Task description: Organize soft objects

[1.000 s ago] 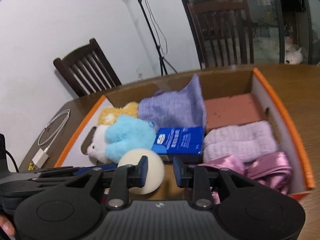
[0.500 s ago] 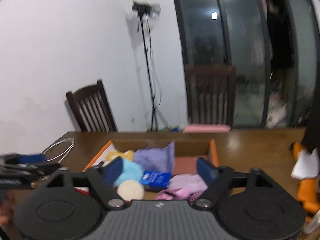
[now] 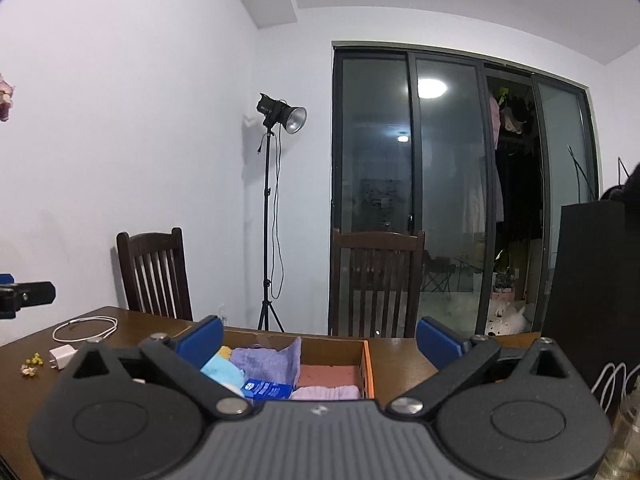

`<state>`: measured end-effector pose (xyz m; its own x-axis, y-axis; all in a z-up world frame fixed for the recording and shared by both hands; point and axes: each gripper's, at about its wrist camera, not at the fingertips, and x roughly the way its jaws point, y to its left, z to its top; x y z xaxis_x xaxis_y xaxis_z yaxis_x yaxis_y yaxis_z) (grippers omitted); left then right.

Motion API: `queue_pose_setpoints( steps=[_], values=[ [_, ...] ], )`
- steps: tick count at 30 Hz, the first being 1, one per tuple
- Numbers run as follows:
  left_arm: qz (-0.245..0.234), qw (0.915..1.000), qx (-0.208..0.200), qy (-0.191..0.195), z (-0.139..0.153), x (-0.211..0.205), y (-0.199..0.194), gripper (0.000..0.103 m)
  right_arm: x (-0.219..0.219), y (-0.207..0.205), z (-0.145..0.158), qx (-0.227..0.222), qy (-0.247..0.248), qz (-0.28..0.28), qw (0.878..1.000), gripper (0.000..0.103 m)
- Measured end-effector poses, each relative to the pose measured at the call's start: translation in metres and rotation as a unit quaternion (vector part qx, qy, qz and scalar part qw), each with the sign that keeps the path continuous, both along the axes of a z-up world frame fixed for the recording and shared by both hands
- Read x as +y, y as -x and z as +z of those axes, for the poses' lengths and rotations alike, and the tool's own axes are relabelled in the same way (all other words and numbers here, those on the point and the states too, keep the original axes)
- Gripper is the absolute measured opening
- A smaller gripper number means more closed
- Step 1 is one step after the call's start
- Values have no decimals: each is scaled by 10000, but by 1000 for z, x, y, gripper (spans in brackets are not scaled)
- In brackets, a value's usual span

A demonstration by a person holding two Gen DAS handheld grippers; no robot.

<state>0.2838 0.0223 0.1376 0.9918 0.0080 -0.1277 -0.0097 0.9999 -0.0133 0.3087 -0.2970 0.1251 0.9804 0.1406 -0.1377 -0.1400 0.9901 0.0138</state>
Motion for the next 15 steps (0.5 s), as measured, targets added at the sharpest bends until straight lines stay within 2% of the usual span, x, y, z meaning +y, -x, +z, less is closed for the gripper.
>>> queue_pose_setpoints(
  steps=[11, 15],
  values=[
    [-145, 9997, -177, -83, -13, -8, 55, 103, 6, 44, -16, -20, -68, -82, 9999, 103],
    [-362, 9990, -190, 201, -22, -4, 96, 103, 12, 76, -26, -92, -73, -16, 9999, 103]
  ],
)
